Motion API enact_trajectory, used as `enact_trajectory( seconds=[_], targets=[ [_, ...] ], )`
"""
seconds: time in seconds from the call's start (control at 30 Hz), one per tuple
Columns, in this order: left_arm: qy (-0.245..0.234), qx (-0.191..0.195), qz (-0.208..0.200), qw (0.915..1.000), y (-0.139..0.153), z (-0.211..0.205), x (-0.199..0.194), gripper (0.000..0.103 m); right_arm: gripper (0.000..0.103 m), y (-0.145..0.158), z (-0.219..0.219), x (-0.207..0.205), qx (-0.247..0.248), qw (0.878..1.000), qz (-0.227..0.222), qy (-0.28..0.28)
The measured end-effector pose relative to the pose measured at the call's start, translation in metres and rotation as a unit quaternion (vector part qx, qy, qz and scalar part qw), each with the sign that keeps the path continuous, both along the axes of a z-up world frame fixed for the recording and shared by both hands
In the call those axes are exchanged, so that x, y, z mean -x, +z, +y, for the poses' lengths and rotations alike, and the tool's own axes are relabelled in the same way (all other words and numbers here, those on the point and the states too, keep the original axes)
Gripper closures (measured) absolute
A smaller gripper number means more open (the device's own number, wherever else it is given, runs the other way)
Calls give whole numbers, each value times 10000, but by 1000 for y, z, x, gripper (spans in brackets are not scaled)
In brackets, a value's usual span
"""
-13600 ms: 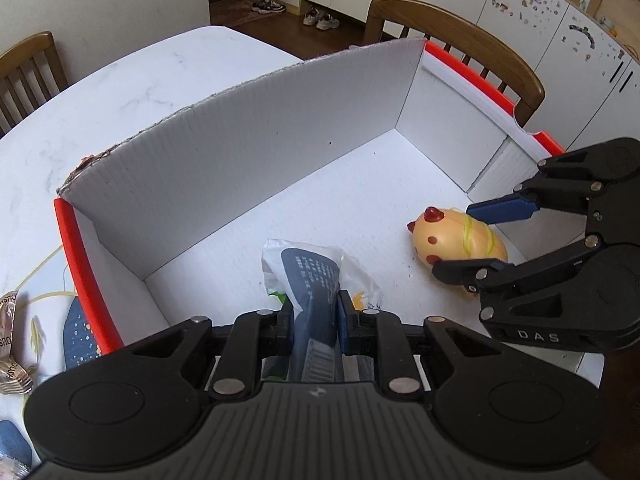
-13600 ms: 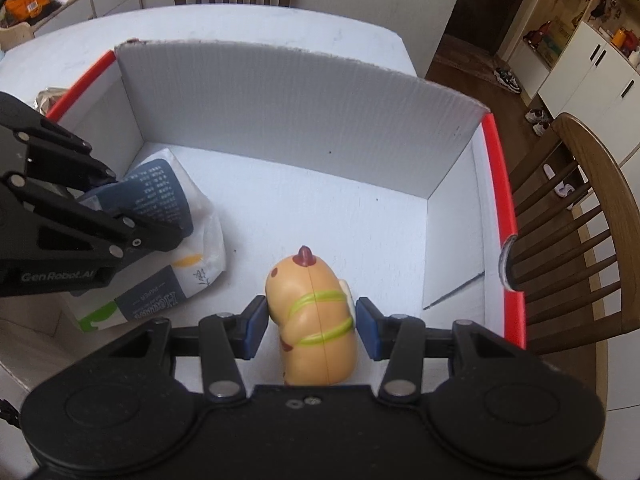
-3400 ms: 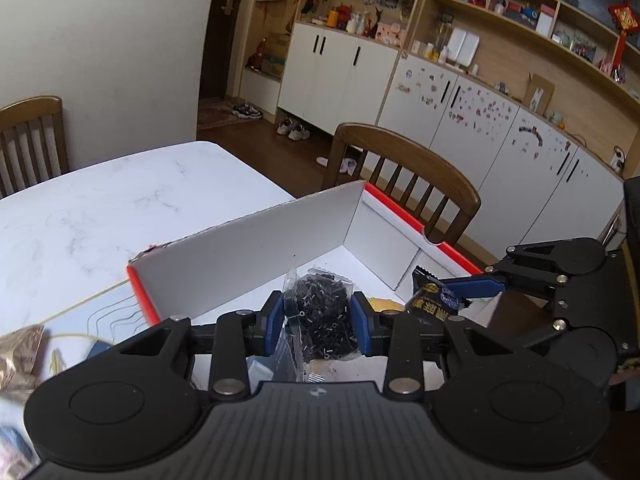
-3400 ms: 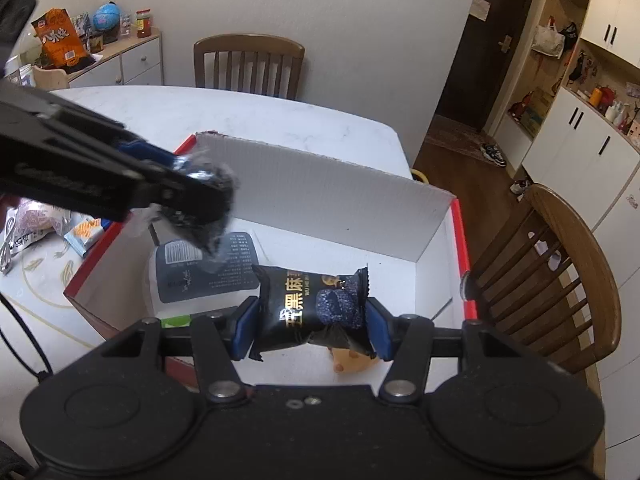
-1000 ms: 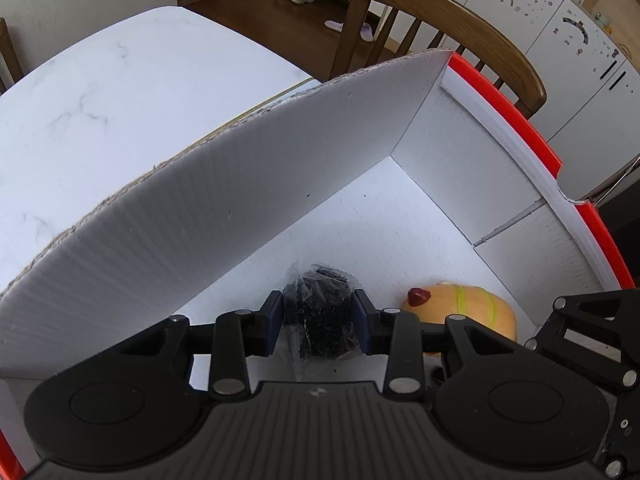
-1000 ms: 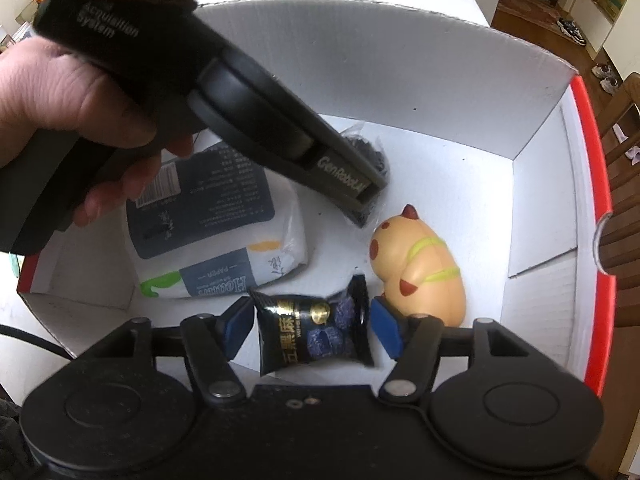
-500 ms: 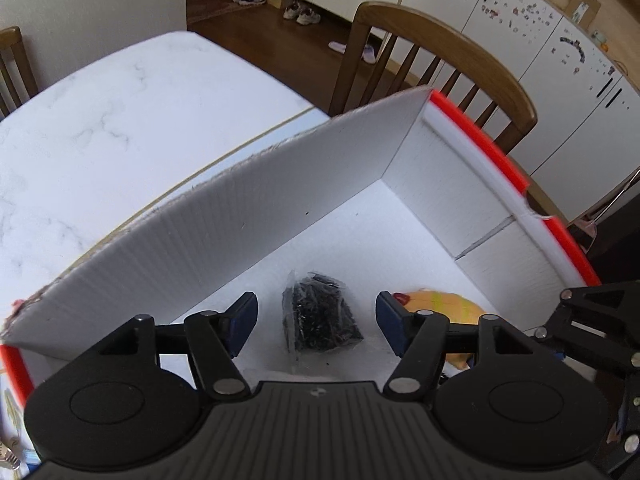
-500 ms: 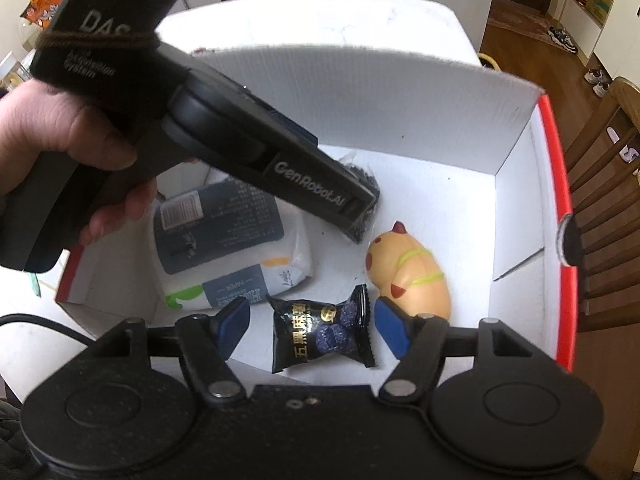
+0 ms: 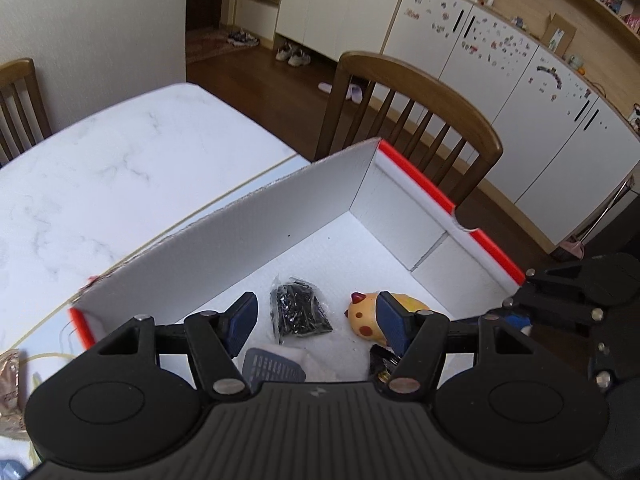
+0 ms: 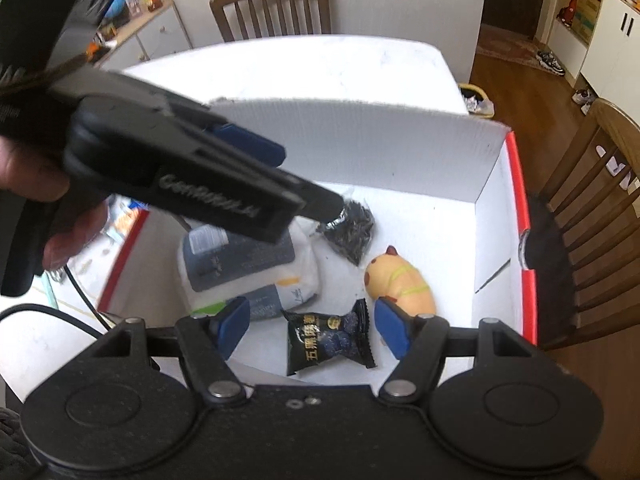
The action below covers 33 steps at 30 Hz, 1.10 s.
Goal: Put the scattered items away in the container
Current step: 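Open the left tool to drop the mesh bag while the right tool releases the black packet, then withdraw both tools from the box toward the items on the table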
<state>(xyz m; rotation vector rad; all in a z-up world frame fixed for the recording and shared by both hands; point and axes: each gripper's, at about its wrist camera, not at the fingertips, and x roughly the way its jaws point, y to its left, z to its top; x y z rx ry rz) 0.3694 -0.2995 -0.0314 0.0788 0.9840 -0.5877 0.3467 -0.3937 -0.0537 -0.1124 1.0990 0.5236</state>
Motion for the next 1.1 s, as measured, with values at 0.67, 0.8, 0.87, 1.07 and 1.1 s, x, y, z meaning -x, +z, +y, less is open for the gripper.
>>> enact_trajectory(
  seconds=[0.67, 0.8, 0.87, 1.07, 1.1],
  targets=[
    [136, 464, -478, 9977, 43, 60, 81, 39, 34, 41, 14, 44, -198, 9981, -520, -258],
    [141, 518, -589, 9968, 49, 75, 98, 39, 32, 45, 25, 54, -234, 9976, -624, -189],
    [159, 554, -638, 9963, 51, 84, 105, 35, 28, 48, 32, 61, -210, 9968, -763, -124],
    [119, 665, -737, 9950, 57, 108, 123, 28, 26, 53, 48, 76, -239, 9952, -900, -293],
    [102, 667, -755, 9949, 58, 112, 126, 28, 26, 54, 50, 78, -237, 9951, -898, -329]
  ],
)
